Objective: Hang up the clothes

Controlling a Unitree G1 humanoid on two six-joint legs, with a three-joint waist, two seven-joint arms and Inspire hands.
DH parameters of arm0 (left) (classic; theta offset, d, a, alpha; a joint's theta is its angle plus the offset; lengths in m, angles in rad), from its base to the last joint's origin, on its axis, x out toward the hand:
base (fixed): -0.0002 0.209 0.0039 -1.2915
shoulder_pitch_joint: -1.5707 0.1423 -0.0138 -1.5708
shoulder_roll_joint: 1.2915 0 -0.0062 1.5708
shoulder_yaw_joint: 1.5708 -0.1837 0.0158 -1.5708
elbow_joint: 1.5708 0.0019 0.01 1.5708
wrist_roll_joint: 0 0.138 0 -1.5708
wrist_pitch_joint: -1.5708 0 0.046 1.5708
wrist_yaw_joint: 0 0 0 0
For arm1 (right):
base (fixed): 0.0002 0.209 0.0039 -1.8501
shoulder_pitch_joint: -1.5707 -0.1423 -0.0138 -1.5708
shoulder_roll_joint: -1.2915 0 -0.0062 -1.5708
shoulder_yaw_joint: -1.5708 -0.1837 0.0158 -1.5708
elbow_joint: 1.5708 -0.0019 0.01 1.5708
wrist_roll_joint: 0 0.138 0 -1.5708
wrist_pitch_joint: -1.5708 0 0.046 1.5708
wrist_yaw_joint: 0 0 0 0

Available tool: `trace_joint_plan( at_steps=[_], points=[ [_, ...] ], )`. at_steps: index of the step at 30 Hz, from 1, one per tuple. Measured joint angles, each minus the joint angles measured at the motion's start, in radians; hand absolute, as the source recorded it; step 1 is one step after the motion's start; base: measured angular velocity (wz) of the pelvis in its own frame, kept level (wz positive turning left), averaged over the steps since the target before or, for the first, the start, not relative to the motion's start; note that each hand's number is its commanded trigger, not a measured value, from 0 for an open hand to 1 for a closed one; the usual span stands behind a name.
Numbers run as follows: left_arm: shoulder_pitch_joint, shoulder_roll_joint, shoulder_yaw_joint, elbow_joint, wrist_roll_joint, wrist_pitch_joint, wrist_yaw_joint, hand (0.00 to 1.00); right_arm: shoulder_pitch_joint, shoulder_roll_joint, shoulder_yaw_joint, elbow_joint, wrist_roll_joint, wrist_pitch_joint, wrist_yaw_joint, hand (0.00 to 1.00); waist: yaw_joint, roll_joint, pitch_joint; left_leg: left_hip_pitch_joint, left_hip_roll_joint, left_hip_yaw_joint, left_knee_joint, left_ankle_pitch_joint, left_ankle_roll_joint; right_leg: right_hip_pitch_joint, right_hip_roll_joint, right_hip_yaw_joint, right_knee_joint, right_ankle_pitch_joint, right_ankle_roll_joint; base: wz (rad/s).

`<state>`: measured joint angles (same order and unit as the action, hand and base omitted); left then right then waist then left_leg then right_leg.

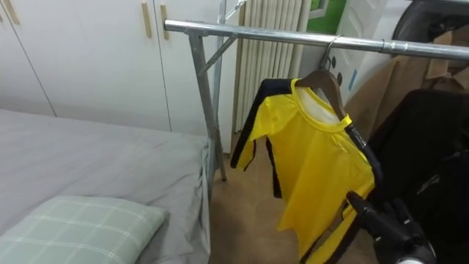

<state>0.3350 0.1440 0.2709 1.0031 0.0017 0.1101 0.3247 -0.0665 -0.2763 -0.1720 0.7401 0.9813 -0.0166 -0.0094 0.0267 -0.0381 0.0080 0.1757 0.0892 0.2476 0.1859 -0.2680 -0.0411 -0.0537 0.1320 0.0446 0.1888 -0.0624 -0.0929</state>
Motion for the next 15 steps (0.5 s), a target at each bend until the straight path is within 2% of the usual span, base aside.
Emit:
trace_joint_plan(
  at_steps=[4,9,15],
  points=[
    [0.008,-0.001,-0.001,0.000,0.000,0.000,-0.002,0.00,0.018,0.000,0.000,0.008,-0.005,0.000,-0.011,0.00,-0.007,0.006,0.0062,-0.002,0.001,0.016,-0.004,0.000,0.000,-0.004,0.008,0.024,0.002,0.006,0.004,-0.15],
    [0.011,-0.001,0.000,0.000,-0.010,0.000,-0.005,0.00,0.020,0.004,0.007,0.083,-0.026,-0.006,0.001,0.00,-0.016,0.006,0.0066,-0.006,0.001,0.019,-0.011,-0.001,0.000,-0.006,0.011,0.029,0.001,0.012,0.001,-0.05],
    [0.012,0.000,0.003,-0.003,-0.009,0.000,-0.005,0.00,0.070,0.018,0.007,0.112,-0.204,-0.006,0.012,0.00,-0.025,0.001,0.0037,-0.026,0.000,0.022,-0.009,-0.001,-0.001,-0.033,0.011,0.032,0.009,0.017,-0.002,-0.01]
  ],
)
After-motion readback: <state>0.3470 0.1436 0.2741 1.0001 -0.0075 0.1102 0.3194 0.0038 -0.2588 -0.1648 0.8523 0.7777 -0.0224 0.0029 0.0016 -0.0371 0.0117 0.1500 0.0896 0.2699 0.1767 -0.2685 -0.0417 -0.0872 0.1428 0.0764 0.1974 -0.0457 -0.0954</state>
